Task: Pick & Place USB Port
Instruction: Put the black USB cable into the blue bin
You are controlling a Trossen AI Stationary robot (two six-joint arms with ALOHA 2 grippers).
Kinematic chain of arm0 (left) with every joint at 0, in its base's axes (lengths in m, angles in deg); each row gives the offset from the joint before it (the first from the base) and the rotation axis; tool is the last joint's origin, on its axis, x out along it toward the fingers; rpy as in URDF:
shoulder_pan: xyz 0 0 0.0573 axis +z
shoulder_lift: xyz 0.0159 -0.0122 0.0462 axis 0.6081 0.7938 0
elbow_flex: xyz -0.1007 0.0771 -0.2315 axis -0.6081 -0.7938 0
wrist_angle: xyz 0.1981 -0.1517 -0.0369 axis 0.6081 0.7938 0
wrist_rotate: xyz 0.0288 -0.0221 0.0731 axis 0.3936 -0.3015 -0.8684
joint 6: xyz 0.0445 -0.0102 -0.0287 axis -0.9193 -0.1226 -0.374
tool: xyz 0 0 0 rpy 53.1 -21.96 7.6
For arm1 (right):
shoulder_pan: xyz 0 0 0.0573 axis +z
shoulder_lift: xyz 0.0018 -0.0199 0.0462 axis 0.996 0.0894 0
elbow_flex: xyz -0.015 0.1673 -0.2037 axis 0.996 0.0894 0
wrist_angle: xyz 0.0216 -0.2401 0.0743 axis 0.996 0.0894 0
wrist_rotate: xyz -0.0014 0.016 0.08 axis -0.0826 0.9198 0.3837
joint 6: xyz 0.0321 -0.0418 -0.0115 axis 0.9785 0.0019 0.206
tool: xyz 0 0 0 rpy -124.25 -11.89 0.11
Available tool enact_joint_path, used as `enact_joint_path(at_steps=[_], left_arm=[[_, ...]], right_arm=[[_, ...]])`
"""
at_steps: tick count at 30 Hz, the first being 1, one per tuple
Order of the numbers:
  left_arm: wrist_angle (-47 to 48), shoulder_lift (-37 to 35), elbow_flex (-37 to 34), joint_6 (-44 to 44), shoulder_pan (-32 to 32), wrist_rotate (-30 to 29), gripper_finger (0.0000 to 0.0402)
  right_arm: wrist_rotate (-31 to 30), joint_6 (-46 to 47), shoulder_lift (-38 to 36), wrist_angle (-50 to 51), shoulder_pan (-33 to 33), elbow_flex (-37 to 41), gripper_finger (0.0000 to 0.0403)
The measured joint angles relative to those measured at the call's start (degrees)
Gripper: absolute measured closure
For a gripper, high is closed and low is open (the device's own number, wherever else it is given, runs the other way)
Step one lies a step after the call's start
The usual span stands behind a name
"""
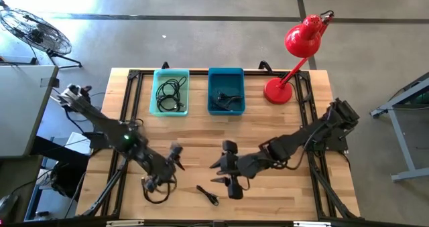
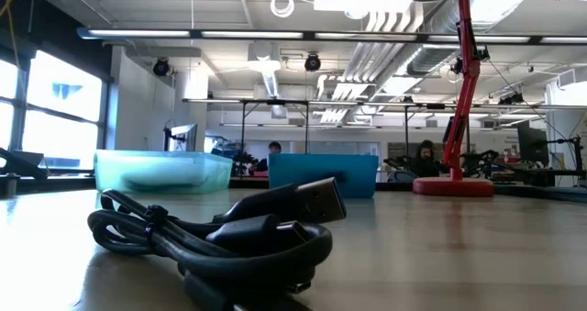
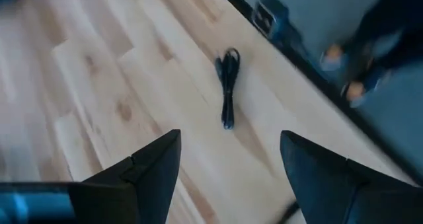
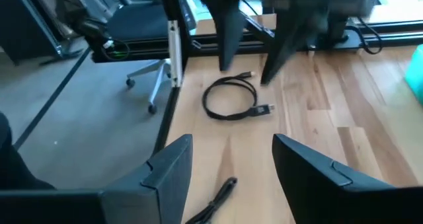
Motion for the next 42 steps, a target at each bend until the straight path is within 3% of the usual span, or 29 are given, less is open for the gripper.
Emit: enact_joint_path(at_steps=[4,7,12,20,33,42], left_arm=[[-2.0,6.7,0.0,-10.1,-0.4,0.4,0.0149],[-1.9,11.4,-0.1,-11.9,-0.4,0.3,0.0149],[-6.3,18.3,-0.1,-11.9,-0.3,-2.4,0.0149],[-20.5,22.3,0.0,-11.2,-0.3,-4.0,0.0149],[-20.4,28.2,0.1,-2.2,0.9,0.5,0.0149],[-19.1,35.0,2.4,-0.8,2.1,-0.6,0.0149]], right_arm=[[0.0,0.0,0.0,0.0,1.2,0.0,0.0202],[-0.7,0.0,0.0,0.0,1.9,0.0,0.0202],[-0.7,0.0,0.0,0.2,2.9,0.0,0.0202],[0.6,0.0,0.0,0.5,4.9,0.0,0.0201],[0.7,-0.2,0.0,0.5,7.3,0.0,0.0201],[0.8,0.0,-0.1,-0.2,7.6,0.0,0.0201]])
